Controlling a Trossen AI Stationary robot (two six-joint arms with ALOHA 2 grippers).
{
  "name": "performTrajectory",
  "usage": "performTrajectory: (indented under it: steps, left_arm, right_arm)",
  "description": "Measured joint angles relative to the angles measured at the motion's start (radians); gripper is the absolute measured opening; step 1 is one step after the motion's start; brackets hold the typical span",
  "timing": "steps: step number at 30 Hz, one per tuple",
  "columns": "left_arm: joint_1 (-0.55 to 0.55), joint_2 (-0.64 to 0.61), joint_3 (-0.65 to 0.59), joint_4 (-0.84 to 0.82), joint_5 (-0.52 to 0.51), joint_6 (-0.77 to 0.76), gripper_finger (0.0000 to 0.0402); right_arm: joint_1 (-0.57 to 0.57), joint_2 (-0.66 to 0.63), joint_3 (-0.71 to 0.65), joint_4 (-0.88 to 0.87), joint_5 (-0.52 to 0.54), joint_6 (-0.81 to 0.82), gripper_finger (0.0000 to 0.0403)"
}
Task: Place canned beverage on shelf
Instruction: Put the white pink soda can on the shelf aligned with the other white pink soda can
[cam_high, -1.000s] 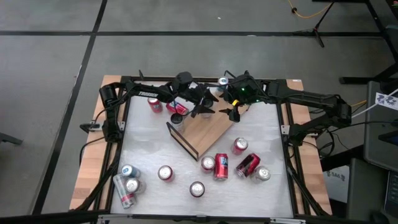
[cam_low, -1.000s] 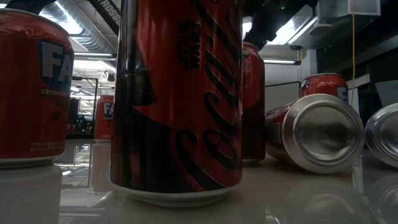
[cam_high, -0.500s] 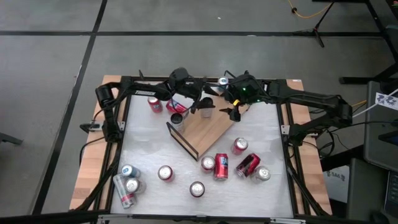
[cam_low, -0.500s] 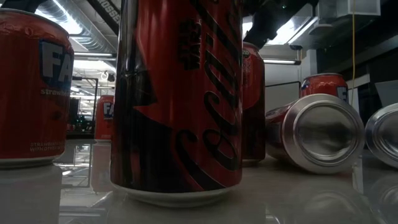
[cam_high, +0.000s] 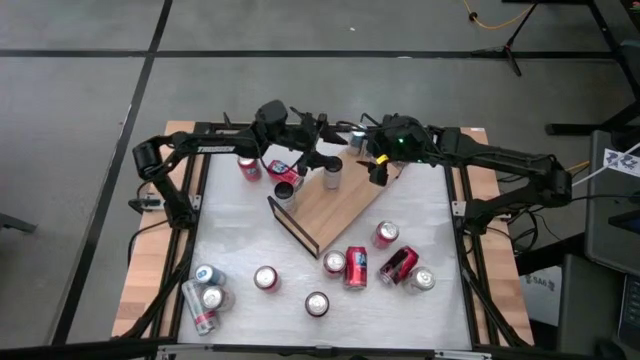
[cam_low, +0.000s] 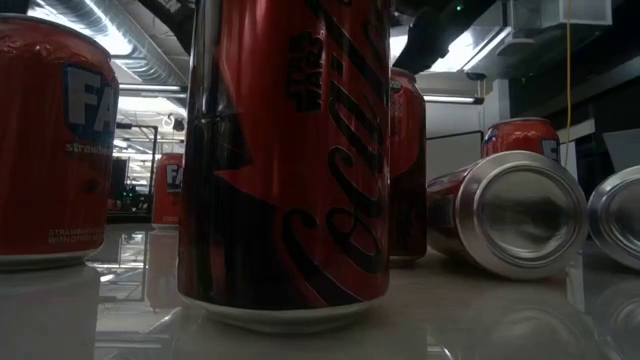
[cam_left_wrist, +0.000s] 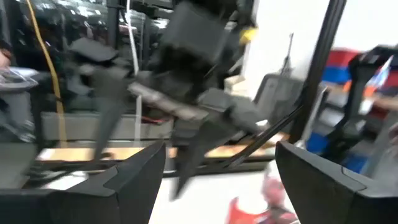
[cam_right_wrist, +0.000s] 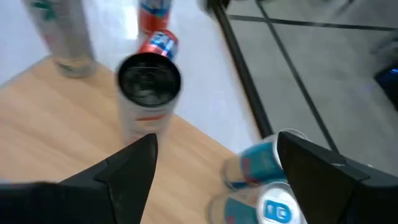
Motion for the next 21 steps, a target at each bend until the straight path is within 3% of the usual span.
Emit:
performTrajectory:
  steps: [7, 10, 16, 21]
  left_arm:
    - [-0.049, -0.075, 0.0, -0.104, -0.001, -0.218, 0.0262]
    - [-0.068, -0.111, 0.001, -0.303, -0.036, -0.238, 0.0226]
    - [-0.1, -0.174, 0.001, -0.665, -0.206, -0.236, 0.0138]
    - [-0.093, -0.176, 0.0, -0.771, -0.274, -0.236, 0.0072]
  right_arm:
    - [0.0, 0.029, 0.0, 0.029, 0.008, 0.001, 0.0321]
    - [0.0, 0.042, 0.0, 0.057, 0.023, -0.005, 0.0321]
    - [0.0, 0.084, 0.001, 0.107, 0.025, -0.015, 0.0321]
    - [0.0, 0.124, 0.001, 0.157, 0.054, -0.035, 0.0321]
